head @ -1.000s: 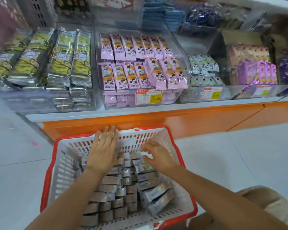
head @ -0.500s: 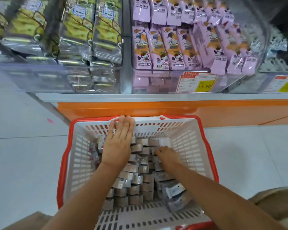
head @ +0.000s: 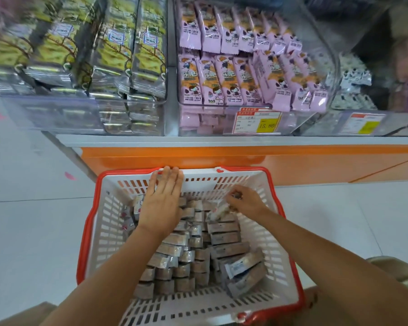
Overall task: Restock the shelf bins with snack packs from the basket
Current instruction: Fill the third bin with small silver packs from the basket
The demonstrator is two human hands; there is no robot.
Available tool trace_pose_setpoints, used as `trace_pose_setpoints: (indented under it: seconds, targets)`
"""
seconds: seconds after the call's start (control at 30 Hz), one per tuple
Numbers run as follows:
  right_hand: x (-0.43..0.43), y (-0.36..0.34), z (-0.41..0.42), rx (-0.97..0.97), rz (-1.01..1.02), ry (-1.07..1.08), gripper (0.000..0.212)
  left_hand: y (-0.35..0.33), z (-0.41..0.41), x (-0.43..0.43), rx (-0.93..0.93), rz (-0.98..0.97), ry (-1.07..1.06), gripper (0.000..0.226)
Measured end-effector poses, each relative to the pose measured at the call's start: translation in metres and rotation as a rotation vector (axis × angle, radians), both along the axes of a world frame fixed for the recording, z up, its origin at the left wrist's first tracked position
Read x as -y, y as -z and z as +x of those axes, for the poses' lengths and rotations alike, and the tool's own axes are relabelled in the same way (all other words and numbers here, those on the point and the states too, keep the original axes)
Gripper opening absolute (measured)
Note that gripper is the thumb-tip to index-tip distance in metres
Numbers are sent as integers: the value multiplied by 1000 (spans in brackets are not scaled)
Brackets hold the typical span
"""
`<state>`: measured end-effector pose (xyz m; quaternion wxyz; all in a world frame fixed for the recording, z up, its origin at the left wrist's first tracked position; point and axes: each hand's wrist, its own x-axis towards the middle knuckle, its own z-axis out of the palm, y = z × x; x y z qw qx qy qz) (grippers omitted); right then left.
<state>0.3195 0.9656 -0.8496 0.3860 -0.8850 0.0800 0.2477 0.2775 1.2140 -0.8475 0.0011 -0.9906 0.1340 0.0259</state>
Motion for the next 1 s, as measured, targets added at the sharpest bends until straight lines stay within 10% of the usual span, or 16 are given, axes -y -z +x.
trace_pose_setpoints:
  seconds: [0.4, 0.73, 1.0]
  targets:
    - [5, -110, -36, -207, 473, 255, 24, -75, -19, 40, 71, -528, 249, 42]
    - [52, -181, -60, 474, 136, -309, 35, -142, -7, 54, 22, -700, 297, 52]
    - [116, -248, -46, 817, 195, 52, 22, -192, 18, 93, 441, -592, 285, 52]
